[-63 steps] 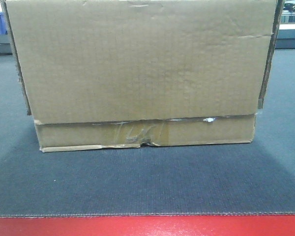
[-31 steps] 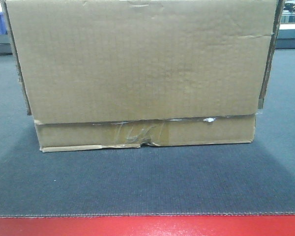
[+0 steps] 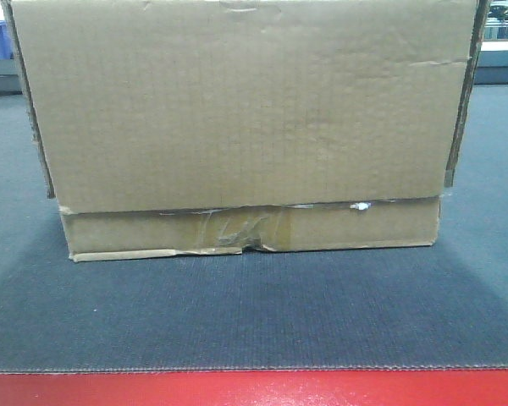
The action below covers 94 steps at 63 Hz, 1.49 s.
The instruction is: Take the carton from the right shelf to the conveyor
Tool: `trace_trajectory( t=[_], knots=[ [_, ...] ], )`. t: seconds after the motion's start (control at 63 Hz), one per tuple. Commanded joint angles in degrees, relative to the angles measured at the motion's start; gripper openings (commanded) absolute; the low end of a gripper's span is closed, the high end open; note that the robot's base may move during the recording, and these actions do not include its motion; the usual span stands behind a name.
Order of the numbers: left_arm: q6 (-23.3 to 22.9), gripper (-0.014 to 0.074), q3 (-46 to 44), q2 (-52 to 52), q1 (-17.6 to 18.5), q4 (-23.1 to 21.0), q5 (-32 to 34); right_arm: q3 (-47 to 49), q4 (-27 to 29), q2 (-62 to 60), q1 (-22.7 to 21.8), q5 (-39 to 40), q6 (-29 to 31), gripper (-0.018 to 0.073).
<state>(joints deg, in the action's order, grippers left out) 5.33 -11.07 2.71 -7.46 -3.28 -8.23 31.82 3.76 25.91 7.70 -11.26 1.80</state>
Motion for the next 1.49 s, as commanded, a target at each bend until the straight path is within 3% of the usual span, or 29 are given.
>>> trace_trajectory(
  t=[0.0, 0.111, 0.159, 0.238, 1.191, 1.477],
  knots=[
    [0.78, 0.0001, 6.31, -2.71, -0.17, -0.77, 3.82, -0.09, -0.61, -0.37, -0.12, 1.41, 0.04, -0.0069],
    [0.78, 0.0001, 11.07, -2.71, -0.17, -0.77, 11.13, -0.09, -0.61, -0.37, -0.12, 1.52, 0.04, -0.0069],
    [0.78, 0.0001, 11.07, -2.71, -0.17, -0.77, 6.91, -0.09, -0.61, -0.37, -0.12, 1.52, 0.04, -0.0069],
    [0.78, 0.0001, 11.07, -2.71, -0.17, -0.67, 5.33, -0.09, -0.61, -0.37, -0.12, 1.52, 0.04, -0.0069],
    [0.78, 0.0001, 11.07, -2.71, -0.17, -0.67, 5.79, -0.19, -0.61, -0.55, -0.22, 0.87, 0.22, -0.0069],
    [0.78, 0.0001, 11.07, -2.71, -0.17, -0.67, 5.79, -11.67, 1.21, -10.06, -4.77, 1.47, 3.30, -0.0069]
  ],
)
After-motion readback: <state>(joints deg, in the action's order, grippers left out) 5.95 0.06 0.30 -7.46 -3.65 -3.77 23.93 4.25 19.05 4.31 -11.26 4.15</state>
